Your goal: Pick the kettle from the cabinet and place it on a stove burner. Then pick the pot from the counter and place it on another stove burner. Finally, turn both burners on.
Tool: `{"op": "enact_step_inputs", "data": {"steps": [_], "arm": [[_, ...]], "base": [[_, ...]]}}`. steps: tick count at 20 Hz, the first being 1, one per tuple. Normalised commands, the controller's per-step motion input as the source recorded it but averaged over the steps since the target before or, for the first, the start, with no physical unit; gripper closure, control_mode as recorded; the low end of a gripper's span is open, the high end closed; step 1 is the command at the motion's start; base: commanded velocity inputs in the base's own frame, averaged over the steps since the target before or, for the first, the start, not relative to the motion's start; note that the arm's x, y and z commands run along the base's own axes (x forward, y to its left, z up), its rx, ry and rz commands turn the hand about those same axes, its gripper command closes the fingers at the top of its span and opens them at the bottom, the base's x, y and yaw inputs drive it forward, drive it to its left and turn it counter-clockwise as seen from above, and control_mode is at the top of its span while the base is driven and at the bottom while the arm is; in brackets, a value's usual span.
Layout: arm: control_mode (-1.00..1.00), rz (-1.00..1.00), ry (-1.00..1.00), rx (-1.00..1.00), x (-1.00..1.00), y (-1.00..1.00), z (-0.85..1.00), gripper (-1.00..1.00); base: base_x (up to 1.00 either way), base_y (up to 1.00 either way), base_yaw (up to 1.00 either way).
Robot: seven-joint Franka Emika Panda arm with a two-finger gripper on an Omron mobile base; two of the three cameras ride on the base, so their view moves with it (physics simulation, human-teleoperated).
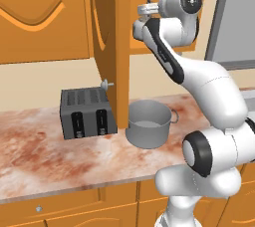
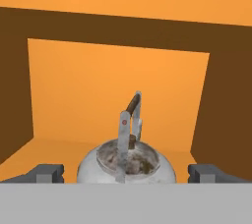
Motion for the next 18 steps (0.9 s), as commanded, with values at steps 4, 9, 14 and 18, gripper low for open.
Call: {"op": "enact_step_inputs", "data": {"steps": [4, 9, 14, 18], "arm": [[-1.0, 0.0, 0.0, 0.0, 0.08, 0.04, -0.01, -1.0], [-1.0, 0.0, 0.0, 0.0, 0.11, 0.02, 0.0, -1.0], [-1.0, 0.0, 0.0, 0.0, 0.06, 0.0, 0.0, -1.0], [-1.0, 0.0, -0.02, 0.0, 0.07, 0.0, -0.01, -1.0]], "base": [[0.0, 0.0, 0.0], [0.0, 0.0, 0.0], [0.0, 0.0, 0.0], [0.0, 0.0, 0.0]]}}
